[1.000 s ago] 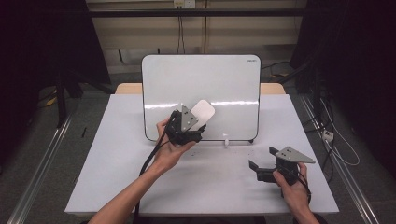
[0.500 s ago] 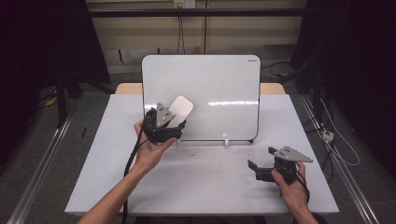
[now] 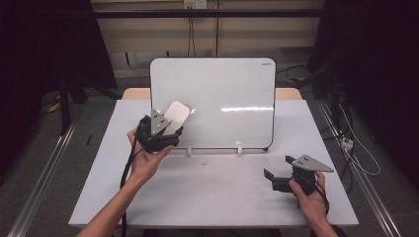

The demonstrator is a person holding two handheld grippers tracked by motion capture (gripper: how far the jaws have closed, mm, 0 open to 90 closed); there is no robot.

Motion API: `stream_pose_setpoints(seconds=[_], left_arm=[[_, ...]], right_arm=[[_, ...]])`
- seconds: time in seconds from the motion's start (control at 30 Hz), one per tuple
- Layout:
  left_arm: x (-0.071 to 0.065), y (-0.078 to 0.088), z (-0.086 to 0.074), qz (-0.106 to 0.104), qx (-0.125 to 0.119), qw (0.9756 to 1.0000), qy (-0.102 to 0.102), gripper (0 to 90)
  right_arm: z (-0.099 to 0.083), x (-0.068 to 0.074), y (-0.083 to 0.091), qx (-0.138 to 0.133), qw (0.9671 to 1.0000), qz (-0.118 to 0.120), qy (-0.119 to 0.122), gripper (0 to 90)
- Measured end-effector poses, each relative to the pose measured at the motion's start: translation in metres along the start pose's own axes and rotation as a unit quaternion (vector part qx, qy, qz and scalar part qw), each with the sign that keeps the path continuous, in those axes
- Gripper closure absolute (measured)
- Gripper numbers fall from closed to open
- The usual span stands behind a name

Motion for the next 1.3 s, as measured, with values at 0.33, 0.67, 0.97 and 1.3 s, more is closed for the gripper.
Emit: stream_pose_setpoints(seconds=[0.33,0.67,0.97,1.3], left_arm=[[0.017,0.012,-0.009,0.024,0.0,0.9997,0.011,31.1],[0.013,0.01,-0.019,0.03,0.013,0.9994,-0.012,31.1],[0.005,-0.008,-0.038,0.016,0.037,0.9983,-0.041,31.2],[0.005,-0.018,-0.053,0.027,0.048,0.9958,-0.073,31.1]], right_arm=[[0.002,0.003,-0.001,0.001,1.0,0.001,0.007,4.1],[0.002,0.005,-0.002,0.001,1.0,0.0,0.007,4.1],[0.001,0.004,0.0,0.002,1.0,0.0,0.006,4.1],[0.001,0.004,0.001,0.003,1.0,-0.001,0.009,4.1]])
Point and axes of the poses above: each handheld gripper's, and its own axes: y roughly backward along the jaws, z roughly out of its top, x roughly to its left, the point moved 7 cm from there along -y, roughly forward along the jaws, and after that the axes turned 13 degrees about -x, right-handed, at the moved point
